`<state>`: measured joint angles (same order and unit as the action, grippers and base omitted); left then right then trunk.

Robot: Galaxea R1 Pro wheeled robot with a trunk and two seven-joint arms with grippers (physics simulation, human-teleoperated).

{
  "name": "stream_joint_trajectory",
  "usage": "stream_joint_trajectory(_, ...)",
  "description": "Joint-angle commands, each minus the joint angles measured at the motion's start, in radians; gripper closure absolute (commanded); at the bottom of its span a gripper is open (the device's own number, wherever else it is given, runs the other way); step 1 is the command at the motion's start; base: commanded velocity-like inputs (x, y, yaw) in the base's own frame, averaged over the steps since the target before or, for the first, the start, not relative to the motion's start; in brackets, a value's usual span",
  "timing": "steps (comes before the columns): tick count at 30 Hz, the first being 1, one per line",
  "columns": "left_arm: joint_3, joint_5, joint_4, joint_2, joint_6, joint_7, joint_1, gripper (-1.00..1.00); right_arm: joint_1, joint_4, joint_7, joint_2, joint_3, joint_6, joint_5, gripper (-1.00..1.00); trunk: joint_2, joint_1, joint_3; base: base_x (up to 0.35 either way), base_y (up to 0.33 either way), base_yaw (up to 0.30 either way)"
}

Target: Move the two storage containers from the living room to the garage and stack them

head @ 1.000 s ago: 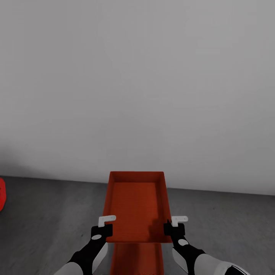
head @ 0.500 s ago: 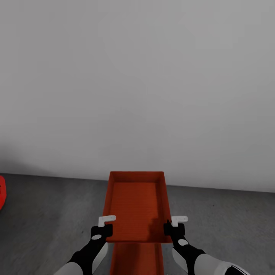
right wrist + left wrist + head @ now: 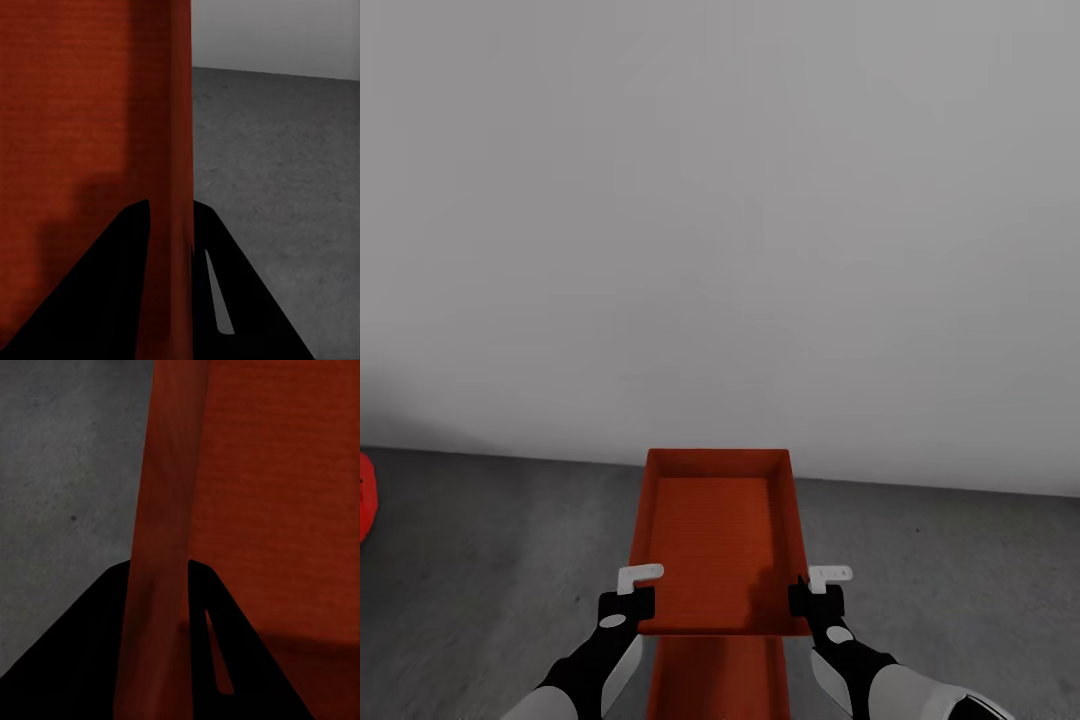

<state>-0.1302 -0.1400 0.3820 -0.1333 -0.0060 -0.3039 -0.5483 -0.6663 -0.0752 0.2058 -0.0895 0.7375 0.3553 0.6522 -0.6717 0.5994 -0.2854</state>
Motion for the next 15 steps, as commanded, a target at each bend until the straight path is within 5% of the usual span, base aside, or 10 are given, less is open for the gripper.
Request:
stream_joint_trajectory(1, 0.029, -0.015, 0.0, 0.047, 0.0, -0.008, -0.001, 1.0, -0.001, -0.003, -0.002, 0.008, -0.053, 0.004, -0.006, 1.0, -0.001, 0.0, -0.003, 0.0, 0.0, 0.0)
stream_joint_trajectory(15, 0.029, -0.015, 0.001, 0.046, 0.0, -0.009, -0.001, 1.0, -0.001, -0.003, -0.002, 0.008, -0.053, 0.004, -0.006, 1.0, -0.001, 0.0, -0.025, 0.0, 0.0, 0.0)
